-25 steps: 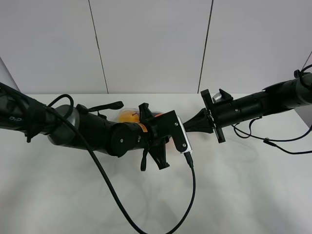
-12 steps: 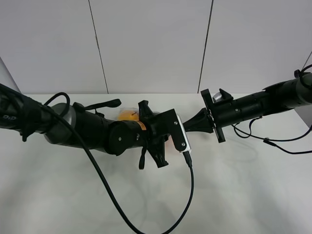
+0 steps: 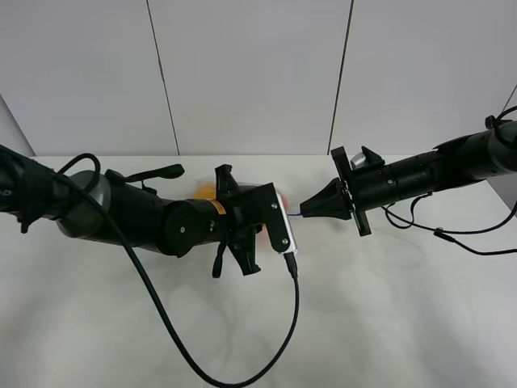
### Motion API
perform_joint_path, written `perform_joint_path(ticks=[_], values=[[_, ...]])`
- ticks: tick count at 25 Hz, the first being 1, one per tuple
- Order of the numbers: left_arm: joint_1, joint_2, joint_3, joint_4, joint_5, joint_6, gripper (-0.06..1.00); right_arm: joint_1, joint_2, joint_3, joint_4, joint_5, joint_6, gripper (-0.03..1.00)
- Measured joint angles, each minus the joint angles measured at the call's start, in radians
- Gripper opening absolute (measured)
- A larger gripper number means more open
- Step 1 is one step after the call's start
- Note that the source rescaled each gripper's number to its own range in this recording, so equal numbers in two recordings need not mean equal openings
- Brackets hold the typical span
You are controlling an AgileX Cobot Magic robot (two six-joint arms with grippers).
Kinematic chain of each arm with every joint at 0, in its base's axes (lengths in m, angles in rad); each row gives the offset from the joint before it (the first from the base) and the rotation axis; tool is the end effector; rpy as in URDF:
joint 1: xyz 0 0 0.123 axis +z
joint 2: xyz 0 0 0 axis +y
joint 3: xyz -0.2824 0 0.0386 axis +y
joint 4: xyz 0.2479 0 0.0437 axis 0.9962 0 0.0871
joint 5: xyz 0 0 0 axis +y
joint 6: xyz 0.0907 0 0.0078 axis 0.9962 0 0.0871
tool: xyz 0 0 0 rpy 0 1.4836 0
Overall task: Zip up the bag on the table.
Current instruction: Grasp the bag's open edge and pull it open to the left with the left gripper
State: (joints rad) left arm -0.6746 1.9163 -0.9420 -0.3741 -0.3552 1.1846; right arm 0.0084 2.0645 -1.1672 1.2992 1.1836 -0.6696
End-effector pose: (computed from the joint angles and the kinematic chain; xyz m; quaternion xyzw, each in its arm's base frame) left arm 0.3071 -0.2309 0.1474 0.5738 0.6572 0.0936 0.4796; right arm 0.3631 0.0843 0.1465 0.0625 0.8476 0.5269 0.0041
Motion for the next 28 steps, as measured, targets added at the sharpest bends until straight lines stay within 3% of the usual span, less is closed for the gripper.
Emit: perform_joint_path(ticks=[9, 16, 22, 28], values=[[0.124, -0.001, 0.012, 0.008, -0.019, 0.022, 0.0, 0.0, 0.0, -0.002, 0.007, -0.006, 0.0, 0.0], [0.266, -0.001, 0.012, 0.017, -0.017, 0.05, 0.0, 0.0, 0.0, -0.003, 0.008, -0.008, 0.004, 0.0], [0.371, -0.001, 0.012, 0.073, -0.017, 0.059, 0.0, 0.0, 0.0, -0.003, 0.011, -0.008, 0.004, 0.0], [0.44, -0.001, 0.012, 0.078, -0.022, 0.072, 0.0, 0.0, 0.0, -0.003, 0.008, -0.006, 0.004, 0.0]])
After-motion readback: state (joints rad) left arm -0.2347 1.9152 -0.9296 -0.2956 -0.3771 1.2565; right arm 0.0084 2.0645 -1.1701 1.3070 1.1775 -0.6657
